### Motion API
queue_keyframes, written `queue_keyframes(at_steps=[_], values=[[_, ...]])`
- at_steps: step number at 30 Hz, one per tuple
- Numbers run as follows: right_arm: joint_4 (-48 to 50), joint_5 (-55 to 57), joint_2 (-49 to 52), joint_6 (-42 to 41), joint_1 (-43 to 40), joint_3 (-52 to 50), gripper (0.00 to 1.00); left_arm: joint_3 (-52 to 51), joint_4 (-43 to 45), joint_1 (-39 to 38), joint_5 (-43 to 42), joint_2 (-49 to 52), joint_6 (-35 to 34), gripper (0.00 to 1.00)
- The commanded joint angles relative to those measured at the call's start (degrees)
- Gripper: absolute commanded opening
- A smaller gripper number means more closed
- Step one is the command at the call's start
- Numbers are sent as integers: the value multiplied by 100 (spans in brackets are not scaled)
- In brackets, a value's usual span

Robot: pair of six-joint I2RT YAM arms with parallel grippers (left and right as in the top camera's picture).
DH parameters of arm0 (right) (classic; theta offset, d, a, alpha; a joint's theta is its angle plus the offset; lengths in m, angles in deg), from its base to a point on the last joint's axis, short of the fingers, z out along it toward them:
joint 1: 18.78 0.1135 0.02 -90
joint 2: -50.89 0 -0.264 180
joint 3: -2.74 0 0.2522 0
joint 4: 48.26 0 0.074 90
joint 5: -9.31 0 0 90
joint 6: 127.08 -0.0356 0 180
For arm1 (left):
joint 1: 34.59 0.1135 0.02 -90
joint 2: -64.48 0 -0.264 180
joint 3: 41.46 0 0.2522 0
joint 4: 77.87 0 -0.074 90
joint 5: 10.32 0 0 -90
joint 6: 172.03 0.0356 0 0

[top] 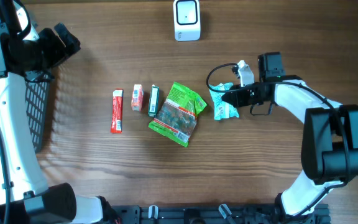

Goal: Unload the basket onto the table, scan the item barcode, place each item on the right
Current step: 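Carry the wet-wipes pack up to the white scanner and hold it there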

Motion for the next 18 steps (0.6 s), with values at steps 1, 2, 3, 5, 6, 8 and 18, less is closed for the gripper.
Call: queue_keyframes(at_steps=[1,2,3,5,6,8,18], values=[[-308,-619,-208,-17,-354,63,4,0,0,0,-68,26,-7,100],[-422,-887,-352,-15,-498,140,4,0,0,0,-68,26,-7,100],[-472,-1086,-485,7,-610,186,4,0,0,0,-68,26,-9,100],[-479,-1670,-815,31,-815,210,4,0,0,0,-68,26,-7,100],[-481,-1987,-986,37,-903,210,4,0,0,0,-68,26,-9,100],[-579,-2632,-1508,68,-1097,210,4,0,0,0,-68,26,-9,100],[-726,-2131,-3818,-17,-1084,208,4,0,0,0,-68,26,-9,100]])
